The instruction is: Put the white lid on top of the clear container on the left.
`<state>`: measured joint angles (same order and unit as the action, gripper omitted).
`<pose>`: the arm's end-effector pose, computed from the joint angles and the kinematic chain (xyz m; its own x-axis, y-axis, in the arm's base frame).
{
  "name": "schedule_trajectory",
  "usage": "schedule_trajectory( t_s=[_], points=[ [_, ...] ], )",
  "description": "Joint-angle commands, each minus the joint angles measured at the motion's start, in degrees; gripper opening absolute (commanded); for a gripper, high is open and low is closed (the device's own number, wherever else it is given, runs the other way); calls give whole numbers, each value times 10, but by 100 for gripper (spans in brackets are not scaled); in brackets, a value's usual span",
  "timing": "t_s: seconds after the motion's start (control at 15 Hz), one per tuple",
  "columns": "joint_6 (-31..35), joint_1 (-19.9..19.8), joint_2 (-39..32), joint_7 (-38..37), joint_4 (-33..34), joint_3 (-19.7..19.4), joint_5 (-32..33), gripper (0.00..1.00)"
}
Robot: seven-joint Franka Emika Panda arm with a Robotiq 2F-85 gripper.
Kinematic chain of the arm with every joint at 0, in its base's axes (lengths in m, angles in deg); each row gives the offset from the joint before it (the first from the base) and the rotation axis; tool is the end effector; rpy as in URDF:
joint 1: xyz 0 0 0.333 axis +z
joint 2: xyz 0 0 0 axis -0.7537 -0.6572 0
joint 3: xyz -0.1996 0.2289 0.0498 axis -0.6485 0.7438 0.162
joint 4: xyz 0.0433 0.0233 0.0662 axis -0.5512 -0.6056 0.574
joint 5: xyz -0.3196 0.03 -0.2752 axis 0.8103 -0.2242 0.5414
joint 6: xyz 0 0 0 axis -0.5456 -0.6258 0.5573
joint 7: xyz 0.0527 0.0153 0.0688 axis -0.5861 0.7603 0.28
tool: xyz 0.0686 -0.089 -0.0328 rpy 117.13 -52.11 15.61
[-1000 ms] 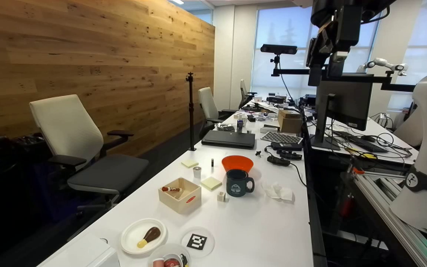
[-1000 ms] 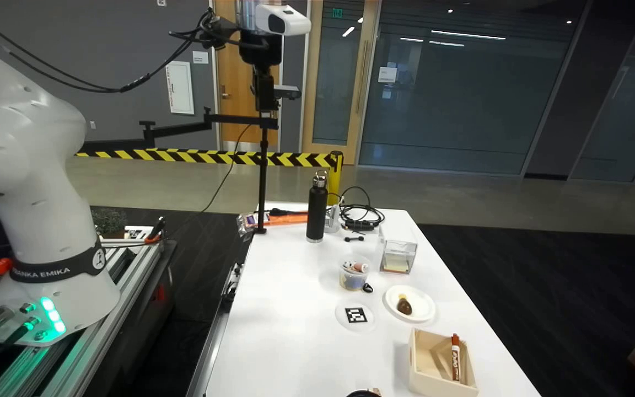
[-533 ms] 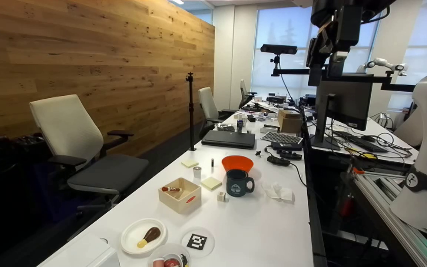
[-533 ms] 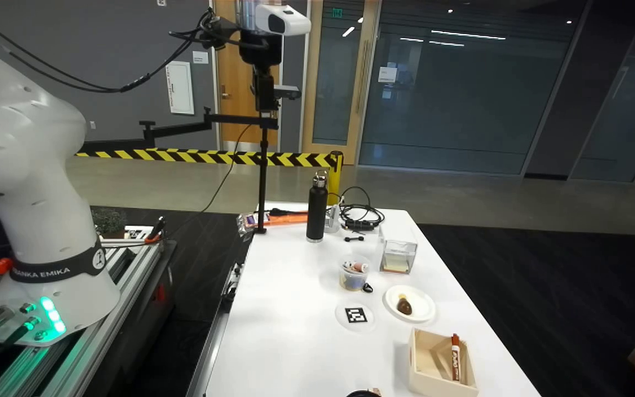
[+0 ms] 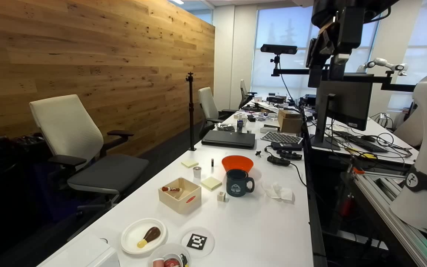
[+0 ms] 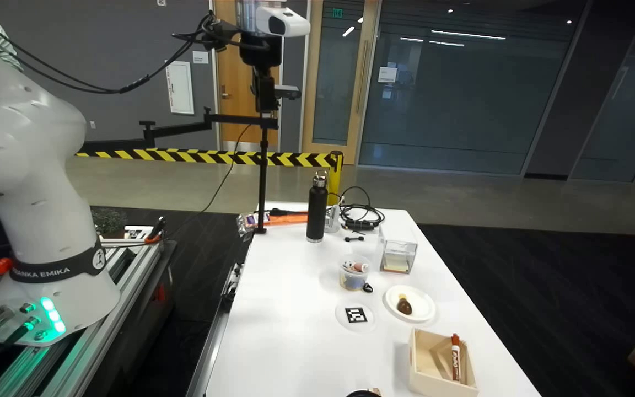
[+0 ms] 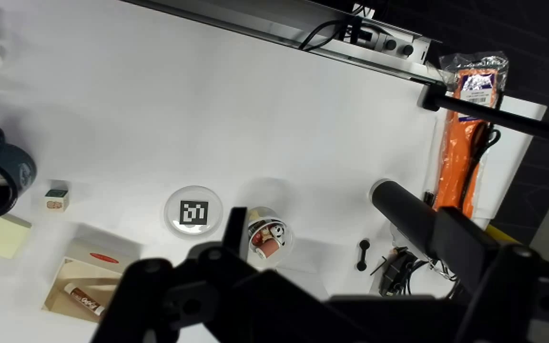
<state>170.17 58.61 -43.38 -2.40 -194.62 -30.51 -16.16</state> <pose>0.3822 0.1231 0.4956 0.9920 0.1030 0.0725 0.1154 -0.9737 -0.1966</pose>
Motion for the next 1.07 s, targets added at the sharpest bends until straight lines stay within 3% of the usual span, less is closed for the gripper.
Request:
schedule_trajectory(
  t_s=[0.0,0.53,1.0],
  points=[
    [27,-7,-38,-6,28,23,9,100],
    [132,-15,-142,37,63,20,40,100],
    [198,-32,-306,73,113,15,113,100]
  ],
)
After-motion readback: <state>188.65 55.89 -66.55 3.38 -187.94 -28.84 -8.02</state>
